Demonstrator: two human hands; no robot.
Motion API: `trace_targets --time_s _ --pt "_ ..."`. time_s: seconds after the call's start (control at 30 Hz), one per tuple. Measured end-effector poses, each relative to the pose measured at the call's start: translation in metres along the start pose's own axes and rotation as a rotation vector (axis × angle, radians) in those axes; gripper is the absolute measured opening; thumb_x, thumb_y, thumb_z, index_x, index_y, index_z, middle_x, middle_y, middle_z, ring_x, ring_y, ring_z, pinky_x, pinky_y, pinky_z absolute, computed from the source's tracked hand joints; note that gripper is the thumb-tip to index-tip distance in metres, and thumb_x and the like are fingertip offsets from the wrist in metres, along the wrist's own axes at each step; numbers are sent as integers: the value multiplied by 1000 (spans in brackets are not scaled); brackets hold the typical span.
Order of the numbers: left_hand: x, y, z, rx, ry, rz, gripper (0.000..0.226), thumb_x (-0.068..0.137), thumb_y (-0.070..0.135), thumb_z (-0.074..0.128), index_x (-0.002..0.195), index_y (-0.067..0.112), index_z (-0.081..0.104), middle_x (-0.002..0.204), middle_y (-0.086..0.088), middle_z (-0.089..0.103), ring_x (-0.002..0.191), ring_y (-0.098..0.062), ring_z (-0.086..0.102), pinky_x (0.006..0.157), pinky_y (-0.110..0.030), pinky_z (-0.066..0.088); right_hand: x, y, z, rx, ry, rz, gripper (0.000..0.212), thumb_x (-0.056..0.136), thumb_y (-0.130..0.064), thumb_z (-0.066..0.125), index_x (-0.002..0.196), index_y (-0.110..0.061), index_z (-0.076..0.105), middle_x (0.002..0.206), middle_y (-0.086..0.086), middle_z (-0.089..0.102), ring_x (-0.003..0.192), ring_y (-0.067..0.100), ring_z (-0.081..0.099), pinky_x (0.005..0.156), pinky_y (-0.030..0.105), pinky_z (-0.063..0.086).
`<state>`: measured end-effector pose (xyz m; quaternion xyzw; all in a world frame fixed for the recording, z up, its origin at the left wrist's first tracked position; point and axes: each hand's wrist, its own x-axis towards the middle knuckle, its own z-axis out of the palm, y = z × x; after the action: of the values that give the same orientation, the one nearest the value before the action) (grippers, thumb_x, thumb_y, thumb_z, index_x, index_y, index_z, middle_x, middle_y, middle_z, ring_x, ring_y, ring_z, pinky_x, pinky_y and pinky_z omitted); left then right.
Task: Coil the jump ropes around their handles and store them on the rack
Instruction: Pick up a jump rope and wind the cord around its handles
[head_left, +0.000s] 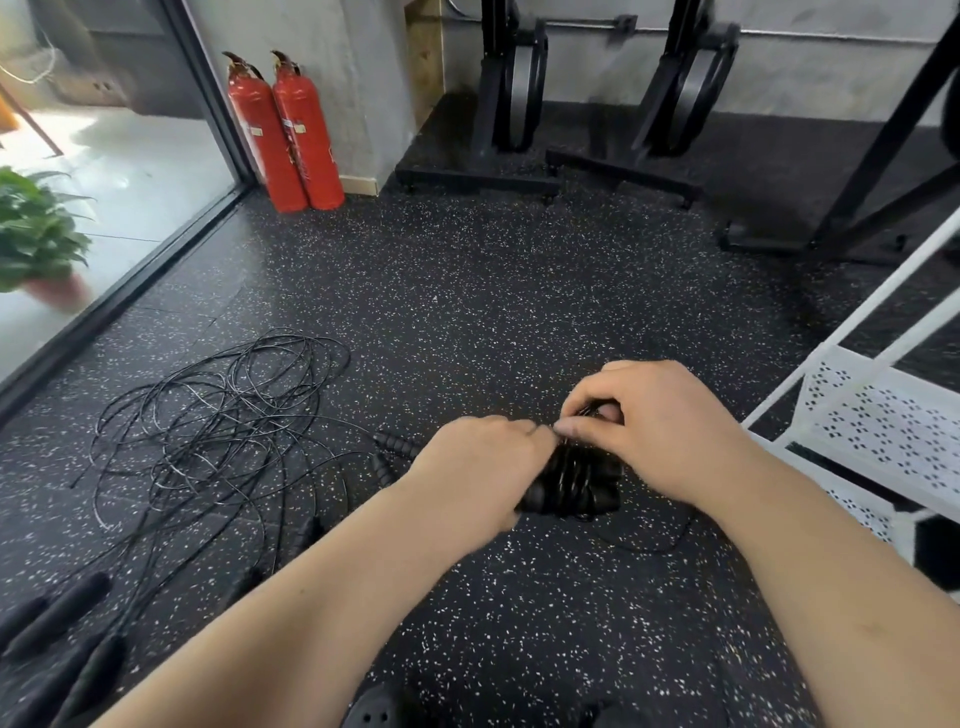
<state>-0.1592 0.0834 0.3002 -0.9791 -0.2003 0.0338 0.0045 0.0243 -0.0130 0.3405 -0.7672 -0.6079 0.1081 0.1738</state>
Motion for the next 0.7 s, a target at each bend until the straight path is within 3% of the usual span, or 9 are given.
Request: trace_targets --time_s 0.13,0.3,0.37,0.43,0.5,0.57,0.6,0.67,0.7 --pt "-2 2 -7 -163 11 45 55 84 33 83 125 23 48 116 7 62 105 -21 64 90 -41 55 1 15 -5 89 -52 -25 13 90 -58 74 85 -46 75 81 -19 67 77 3 60 74 36 53" --pt "-12 -2 -27 -417 -55 85 40 76 31 81 102 35 52 92 13 60 85 -9 60 78 -37 54 -2 26 -11 328 -261 -14 30 87 -66 68 87 -37 77 88 -9 75 83 15 69 85 44 56" --pt "-16 -2 -36 -617 -38 54 38 73 28 85 96 34 55 83 10 64 77 -11 61 71 -38 53 -3 26 -9 520 -277 -26 42 94 -59 67 83 -19 73 77 -1 71 72 25 62 74 41 52" --pt "-20 -1 -44 -780 22 21 40 72 28 90 99 33 62 80 7 67 73 -14 64 69 -40 54 -5 21 -9 790 -287 -11 50 101 -52 63 76 -8 61 69 -1 58 64 17 51 65 32 44" --pt "-22 0 -50 -909 72 -12 41 72 29 93 101 33 64 84 6 69 75 -15 65 71 -40 55 -7 10 -1 1019 -265 59 39 100 -46 62 72 -19 65 68 -8 64 65 8 60 74 31 50" --pt "-22 1 -51 -1009 125 -68 41 73 29 93 102 33 64 90 6 70 79 -16 67 74 -40 58 -3 1 13 1109 -145 194 25 101 -34 69 82 -19 71 78 -3 74 78 11 67 95 42 53" --pt "-20 2 -51 -1040 164 -113 41 74 30 93 103 34 64 92 7 71 81 -17 68 76 -40 59 0 -2 20 1095 -83 220 18 98 -27 71 84 -16 71 83 6 73 80 17 63 94 44 52" --pt "-13 3 -46 -1070 253 -253 42 74 35 92 105 34 64 93 10 73 82 -12 70 75 -38 61 4 -7 33 1083 0 255 17 92 -25 66 82 -12 72 82 22 68 75 21 49 73 38 42" --pt "-9 1 -42 -1089 280 -339 43 74 39 93 105 35 63 93 14 74 81 -8 70 74 -34 61 5 -7 39 1004 25 278 20 97 -28 65 85 -15 73 76 18 67 70 17 47 68 34 36"
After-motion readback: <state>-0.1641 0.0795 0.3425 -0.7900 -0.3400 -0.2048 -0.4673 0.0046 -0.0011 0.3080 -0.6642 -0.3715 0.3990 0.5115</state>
